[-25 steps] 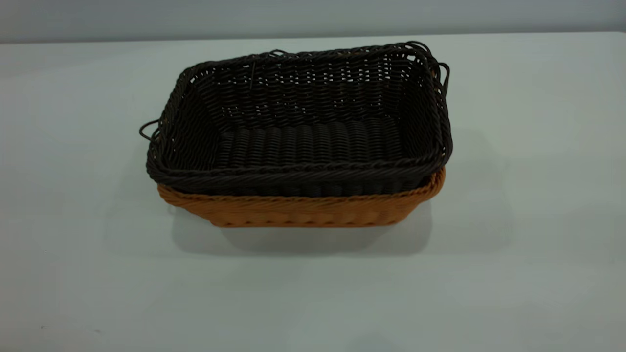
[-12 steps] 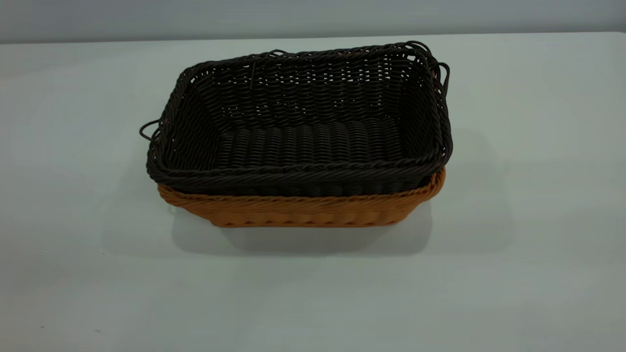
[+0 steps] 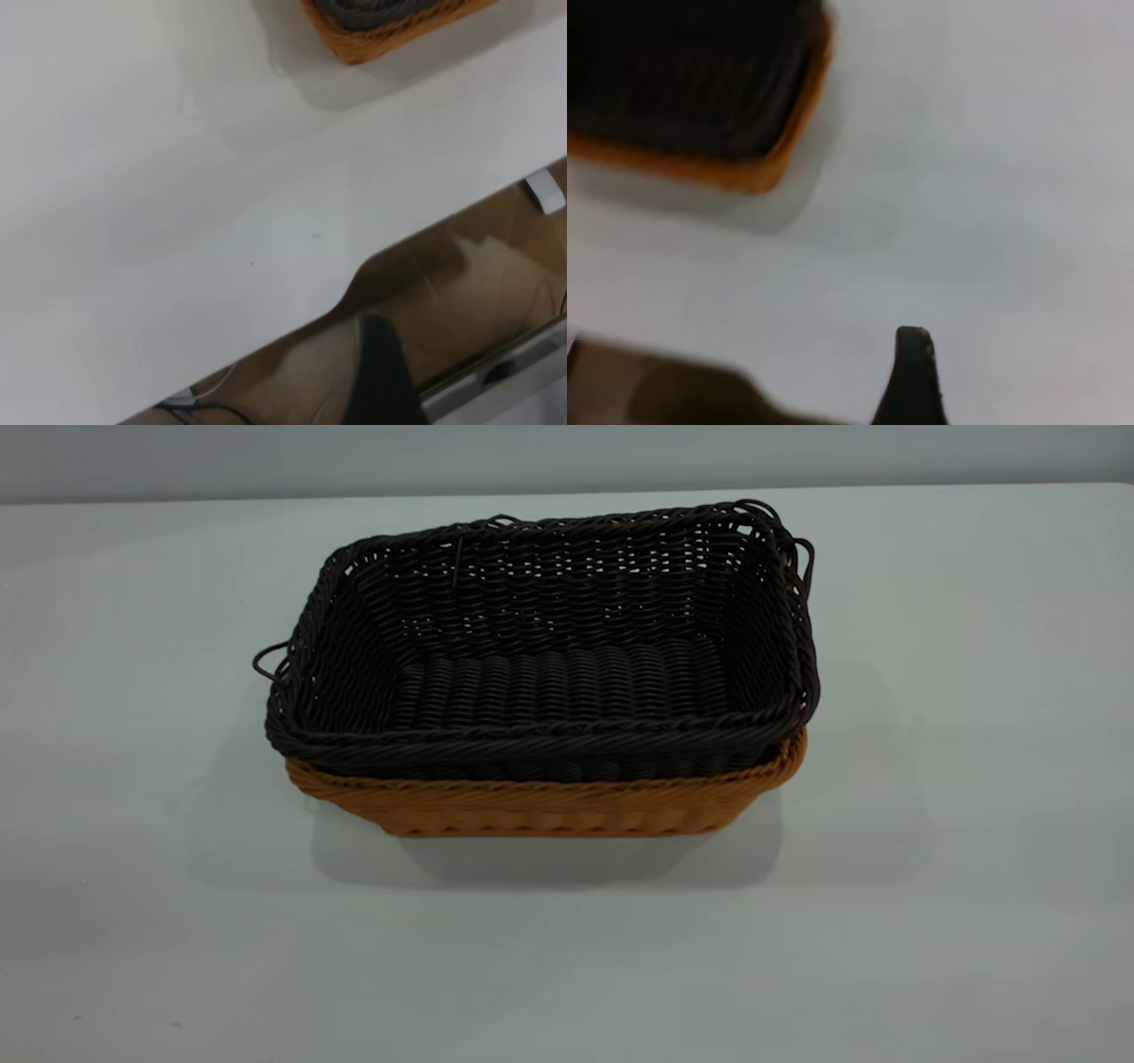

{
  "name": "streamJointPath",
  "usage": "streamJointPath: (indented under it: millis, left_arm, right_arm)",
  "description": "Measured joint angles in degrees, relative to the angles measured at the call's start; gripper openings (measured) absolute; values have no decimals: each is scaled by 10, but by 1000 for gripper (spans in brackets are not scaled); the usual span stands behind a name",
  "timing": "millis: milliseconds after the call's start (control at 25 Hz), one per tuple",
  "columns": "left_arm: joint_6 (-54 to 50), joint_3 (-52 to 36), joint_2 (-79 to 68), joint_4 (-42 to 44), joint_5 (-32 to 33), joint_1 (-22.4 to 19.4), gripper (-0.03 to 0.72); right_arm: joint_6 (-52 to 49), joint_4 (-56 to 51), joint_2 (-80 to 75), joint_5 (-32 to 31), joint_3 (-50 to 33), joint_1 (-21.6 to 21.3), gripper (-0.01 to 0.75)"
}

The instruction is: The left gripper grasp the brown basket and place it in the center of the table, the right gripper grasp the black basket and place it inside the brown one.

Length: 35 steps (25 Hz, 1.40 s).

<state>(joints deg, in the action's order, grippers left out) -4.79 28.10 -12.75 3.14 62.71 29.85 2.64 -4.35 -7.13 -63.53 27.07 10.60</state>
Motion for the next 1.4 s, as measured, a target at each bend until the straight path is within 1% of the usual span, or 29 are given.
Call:
streamJointPath:
  millis: [120, 200, 440, 520, 640, 720, 1400]
  left_arm:
    - [0, 0, 0, 0, 1, -48, 462]
    - [0, 0, 3, 0, 1, -90, 462]
    - [0, 0, 36, 2, 1, -210, 462]
    - [0, 0, 63, 3, 3, -240, 462]
    - [0, 0, 113, 3, 5, -273, 462]
    - [0, 0, 135, 3, 8, -280, 462]
    - [0, 0, 138, 2, 10, -281, 462]
  right_arm:
    - [0, 1, 59, -1, 0, -53, 531]
    - [0, 1, 79, -2, 0, -71, 531]
    - [0, 1, 80, -4, 0, -76, 531]
    - [0, 1, 80, -4, 0, -76, 531]
    - [0, 1, 80, -4, 0, -76, 531]
    - [0, 1, 80, -4, 0, -76, 531]
    - [0, 1, 80, -4, 0, -77, 531]
